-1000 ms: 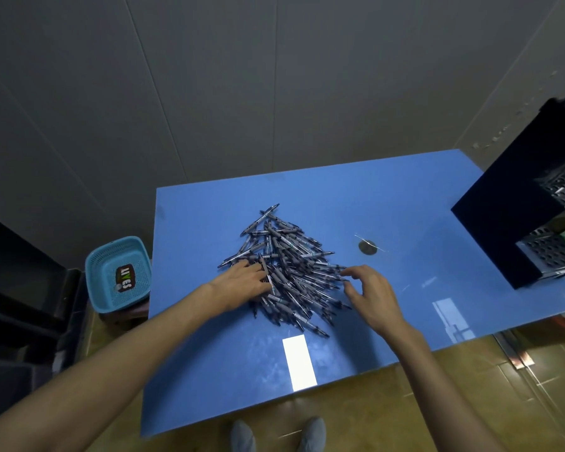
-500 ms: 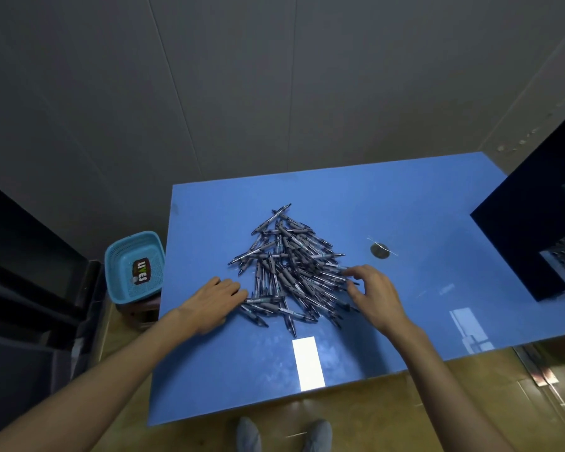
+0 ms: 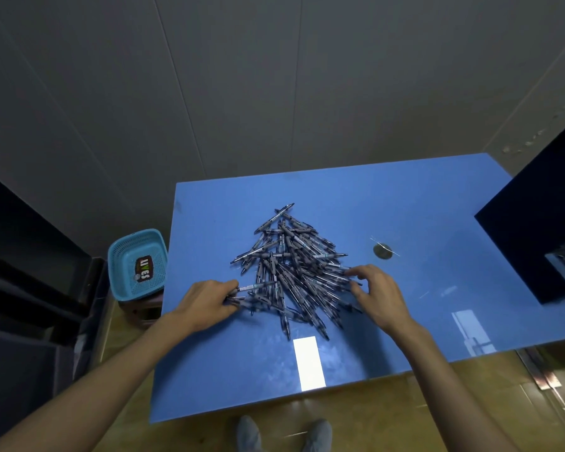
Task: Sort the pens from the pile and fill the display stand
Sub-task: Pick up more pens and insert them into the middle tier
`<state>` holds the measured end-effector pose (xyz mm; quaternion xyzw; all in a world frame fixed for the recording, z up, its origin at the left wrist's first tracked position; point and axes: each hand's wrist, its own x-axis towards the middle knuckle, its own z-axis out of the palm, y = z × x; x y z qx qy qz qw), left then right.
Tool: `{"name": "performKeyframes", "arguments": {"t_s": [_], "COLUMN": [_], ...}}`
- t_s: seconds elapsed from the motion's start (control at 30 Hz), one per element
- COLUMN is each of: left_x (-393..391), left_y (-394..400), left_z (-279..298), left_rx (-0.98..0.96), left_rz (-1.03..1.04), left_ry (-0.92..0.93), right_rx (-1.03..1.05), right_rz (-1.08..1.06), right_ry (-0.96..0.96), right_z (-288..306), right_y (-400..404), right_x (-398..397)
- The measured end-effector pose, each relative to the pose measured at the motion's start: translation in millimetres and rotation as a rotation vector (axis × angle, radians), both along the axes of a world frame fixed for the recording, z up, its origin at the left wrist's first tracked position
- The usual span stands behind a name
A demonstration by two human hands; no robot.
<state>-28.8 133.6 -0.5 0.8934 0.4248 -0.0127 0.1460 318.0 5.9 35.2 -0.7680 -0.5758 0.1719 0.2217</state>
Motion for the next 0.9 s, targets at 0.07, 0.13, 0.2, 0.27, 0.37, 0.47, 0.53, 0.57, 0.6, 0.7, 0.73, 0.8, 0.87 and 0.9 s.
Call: {"name": "performKeyframes", "arguments": {"t_s": [0.07,0.13,0.2,0.27,0.37,0.47,0.53,0.57,0.6,0.7,0.73,0.8,0.87,0.9], "left_x": [1,3,6,10,15,14,14,15,17,29,35,48,63,71], "left_y": [-2,-4,-9,-13,-14,-15,-18,-19,-20,-30,-34,-44,-50,-52], "left_z": [3,5,5,3,1,0,-2,-3,-3,-2,-3,-2,-3,-3], "left_rx": [-0.005,-0.003,0.004,0.017,0.023,0.024,0.014,-0.016,-0.054,-0.116,-0.101,-0.039,-0.009,0.000], "left_rz": [0.072,0.113,0.133,0.166,0.263,0.321,0.344,0.338,0.305,0.057,-0.022,-0.146,-0.234,-0.270], "left_ry": [-0.038,-0.058,-0.061,-0.054,-0.031,-0.045,-0.123,-0.188,-0.242,-0.245,-0.223,-0.166,-0.132,-0.112], "right_rx": [-0.005,-0.004,-0.003,-0.002,-0.006,-0.012,-0.009,-0.010,-0.012,-0.012,-0.009,-0.001,-0.002,-0.004], "right_rz": [-0.002,0.000,0.001,0.000,0.001,-0.004,-0.013,-0.016,-0.017,-0.016,-0.018,-0.024,-0.028,-0.030], "right_ry": [0.007,0.012,0.017,0.017,0.010,0.008,0.014,0.016,0.015,0.008,0.009,0.009,0.006,0.003], "right_z": [0,-1,-1,-2,-2,-2,-3,-3,-3,-3,-3,-2,-1,0], "right_y": [2,3,4,5,5,4,3,2,2,1,0,0,0,0], "right_x": [-1,-2,-4,-6,-7,-6,-5,-5,-5,-5,-5,-5,-4,-4]}}
